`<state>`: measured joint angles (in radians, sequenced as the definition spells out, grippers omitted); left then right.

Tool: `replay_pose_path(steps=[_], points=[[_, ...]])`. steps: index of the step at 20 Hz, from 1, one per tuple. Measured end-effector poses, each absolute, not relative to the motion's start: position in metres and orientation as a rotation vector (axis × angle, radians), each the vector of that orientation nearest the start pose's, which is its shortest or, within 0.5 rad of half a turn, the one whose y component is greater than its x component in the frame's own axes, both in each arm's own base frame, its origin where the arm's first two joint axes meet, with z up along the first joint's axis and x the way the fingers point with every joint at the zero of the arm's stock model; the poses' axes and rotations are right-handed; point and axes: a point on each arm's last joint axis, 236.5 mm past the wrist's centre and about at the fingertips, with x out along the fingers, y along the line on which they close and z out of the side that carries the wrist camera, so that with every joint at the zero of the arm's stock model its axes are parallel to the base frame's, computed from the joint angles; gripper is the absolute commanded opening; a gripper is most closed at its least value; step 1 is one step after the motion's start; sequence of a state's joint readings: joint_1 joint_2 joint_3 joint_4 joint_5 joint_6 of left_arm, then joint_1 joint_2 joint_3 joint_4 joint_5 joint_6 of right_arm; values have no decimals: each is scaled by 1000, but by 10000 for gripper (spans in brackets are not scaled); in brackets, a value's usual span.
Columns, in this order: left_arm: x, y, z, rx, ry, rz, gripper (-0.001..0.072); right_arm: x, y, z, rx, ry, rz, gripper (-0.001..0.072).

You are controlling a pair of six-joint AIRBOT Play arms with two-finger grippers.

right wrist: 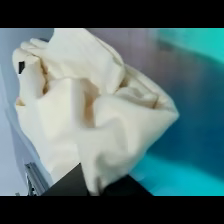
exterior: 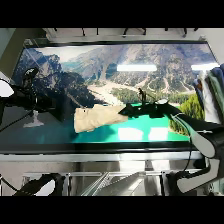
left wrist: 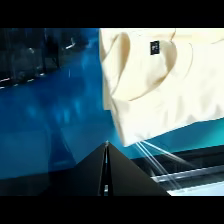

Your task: Fold the shirts.

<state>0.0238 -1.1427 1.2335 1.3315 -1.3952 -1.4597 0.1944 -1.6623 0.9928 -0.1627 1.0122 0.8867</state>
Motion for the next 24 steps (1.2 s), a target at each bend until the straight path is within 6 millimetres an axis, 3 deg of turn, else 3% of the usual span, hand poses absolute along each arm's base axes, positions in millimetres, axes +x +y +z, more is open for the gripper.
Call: replay_pose_path(steps=[3, 6, 8, 11, 14, 19, 24], points=[[341, -47, 75, -114, 1284, -222, 14, 385, 240, 7, 810, 1143, 825, 23], [343, -47, 75, -114, 1273, -220, 14, 378, 179, 55, 756, 1081, 700, 22], [346, -47, 76, -108, 1259, -222, 14, 371, 149, 97, 761, 991, 633, 22], [350, -47, 78, -104, 1240, -226, 14, 361, 127, 163, 777, 819, 578, 22], [353, -52, 80, -121, 1224, -244, 14, 362, 111, 221, 775, 640, 533, 22], [354, -56, 81, -128, 1215, -257, 14, 396, 78, 289, 752, 440, 469, 22], [354, -57, 82, -122, 1212, -268, 14, 460, 18, 337, 683, 304, 399, 22]])
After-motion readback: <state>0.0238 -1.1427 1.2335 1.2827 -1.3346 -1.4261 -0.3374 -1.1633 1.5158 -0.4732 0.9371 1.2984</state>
